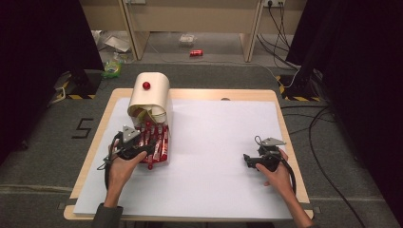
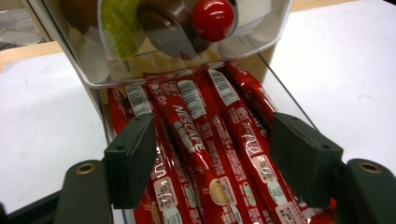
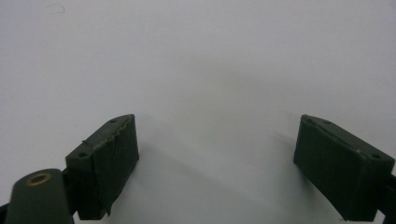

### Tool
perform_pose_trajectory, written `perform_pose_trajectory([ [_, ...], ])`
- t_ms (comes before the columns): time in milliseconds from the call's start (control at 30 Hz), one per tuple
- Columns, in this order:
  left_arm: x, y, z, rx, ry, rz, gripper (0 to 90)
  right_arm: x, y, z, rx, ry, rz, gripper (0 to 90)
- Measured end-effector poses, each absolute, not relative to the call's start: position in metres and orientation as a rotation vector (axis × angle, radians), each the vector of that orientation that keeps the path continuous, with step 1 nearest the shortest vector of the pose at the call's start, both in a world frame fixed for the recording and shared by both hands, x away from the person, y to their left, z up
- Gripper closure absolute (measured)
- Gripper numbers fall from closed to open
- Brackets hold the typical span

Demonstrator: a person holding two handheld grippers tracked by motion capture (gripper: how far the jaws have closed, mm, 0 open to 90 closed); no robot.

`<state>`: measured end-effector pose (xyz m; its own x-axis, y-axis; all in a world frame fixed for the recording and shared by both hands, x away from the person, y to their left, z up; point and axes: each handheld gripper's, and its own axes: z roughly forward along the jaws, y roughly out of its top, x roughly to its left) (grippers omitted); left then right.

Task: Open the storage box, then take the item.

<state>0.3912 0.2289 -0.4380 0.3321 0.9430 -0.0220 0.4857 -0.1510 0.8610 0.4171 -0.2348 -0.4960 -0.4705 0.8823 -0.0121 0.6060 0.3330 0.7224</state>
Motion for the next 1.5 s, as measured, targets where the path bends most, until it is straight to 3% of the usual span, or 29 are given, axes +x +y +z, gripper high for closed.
perform_pose_trajectory([
  [633, 0.394, 0.233, -0.443, 1.801, 1.304, 0.707, 49.3, 0.417, -0.235, -0.496, 1.312, 2.200, 0.930, 14.1],
  [1500, 0.392, 0.231, -0.449, 1.833, 1.325, 0.676, 55.8, 0.417, -0.235, -0.496, 1.314, 2.201, 0.928, 14.0],
])
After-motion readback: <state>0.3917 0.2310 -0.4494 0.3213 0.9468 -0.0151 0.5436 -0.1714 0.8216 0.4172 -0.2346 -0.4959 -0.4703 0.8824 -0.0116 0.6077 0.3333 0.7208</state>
